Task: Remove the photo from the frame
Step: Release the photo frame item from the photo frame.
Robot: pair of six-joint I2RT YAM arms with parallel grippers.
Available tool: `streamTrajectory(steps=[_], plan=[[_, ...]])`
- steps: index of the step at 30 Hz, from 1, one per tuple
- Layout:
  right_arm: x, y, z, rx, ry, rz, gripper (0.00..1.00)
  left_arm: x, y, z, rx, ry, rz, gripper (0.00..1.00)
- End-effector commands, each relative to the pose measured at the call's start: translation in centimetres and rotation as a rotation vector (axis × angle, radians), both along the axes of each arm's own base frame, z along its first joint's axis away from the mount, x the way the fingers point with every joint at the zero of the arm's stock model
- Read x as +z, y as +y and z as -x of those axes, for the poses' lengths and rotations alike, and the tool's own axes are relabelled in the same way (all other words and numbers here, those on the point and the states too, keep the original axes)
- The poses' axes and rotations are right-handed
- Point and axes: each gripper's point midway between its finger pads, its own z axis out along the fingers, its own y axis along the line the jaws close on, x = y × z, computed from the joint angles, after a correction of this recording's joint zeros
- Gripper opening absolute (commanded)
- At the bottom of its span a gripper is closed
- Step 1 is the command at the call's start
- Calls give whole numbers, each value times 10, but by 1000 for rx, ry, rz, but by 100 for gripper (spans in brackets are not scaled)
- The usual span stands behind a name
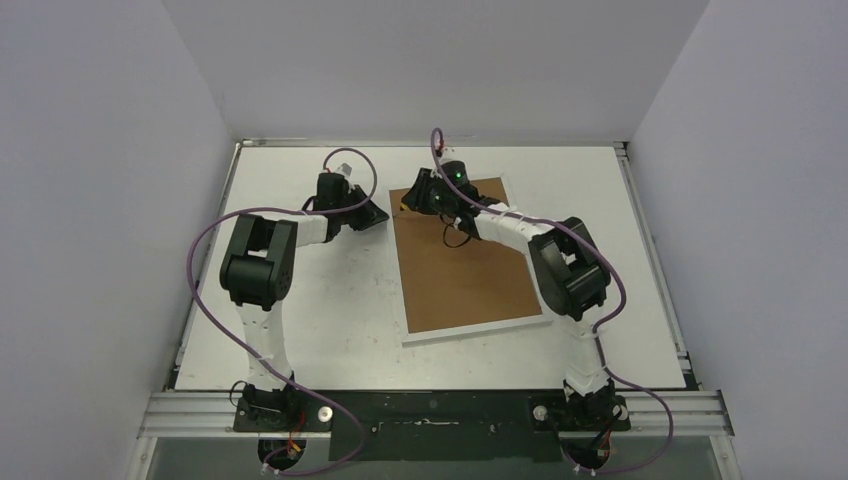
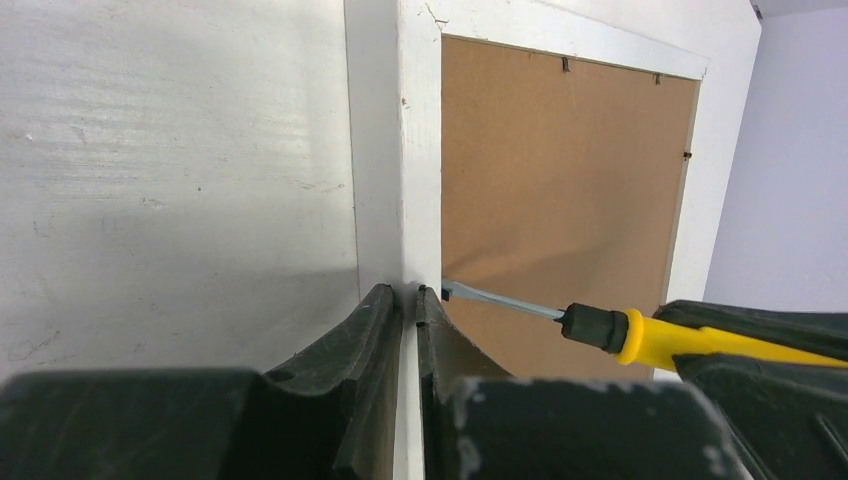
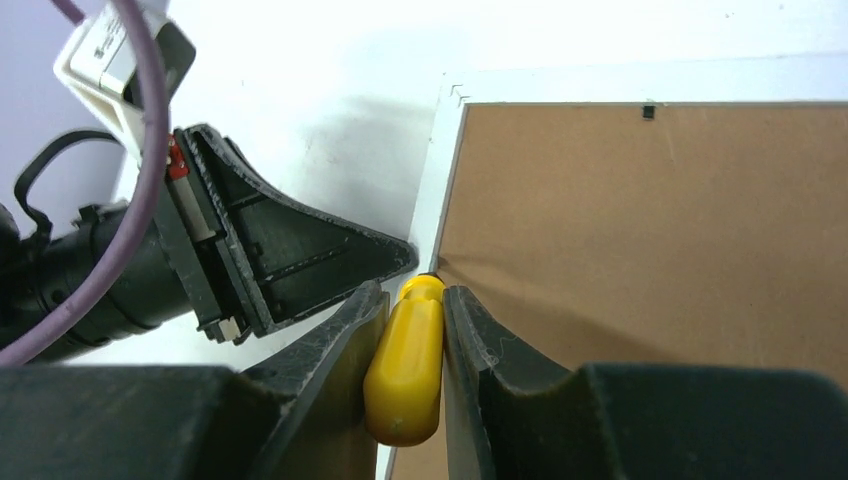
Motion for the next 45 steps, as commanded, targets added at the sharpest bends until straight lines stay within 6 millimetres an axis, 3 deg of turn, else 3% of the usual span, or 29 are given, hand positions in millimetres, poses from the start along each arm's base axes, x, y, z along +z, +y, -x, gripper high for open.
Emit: streamTrajectory(steps=[1,17,24,29,36,39,45], plan=[[35,109,91,390,-50,-44,5,22,-60,35,-194,2,127,8],[39,163,126,567,-163,67,5,24,-59,43,-190,6,138,8],[33,168,137,576,-157,121,5,30,-56,43,-177,1,125,8],[38,135,104,397,-120,140,5,31,-40,41,-145,-1,112,8],[75,46,47,145,-116,61,5,43,-13,38,-97,-21,99,8],[89,16,42,108,-141,68,5,46,-6,39,-82,-27,93,8],[98,-38,61,42,-147,110,5,54,2,43,-74,-60,63,16]])
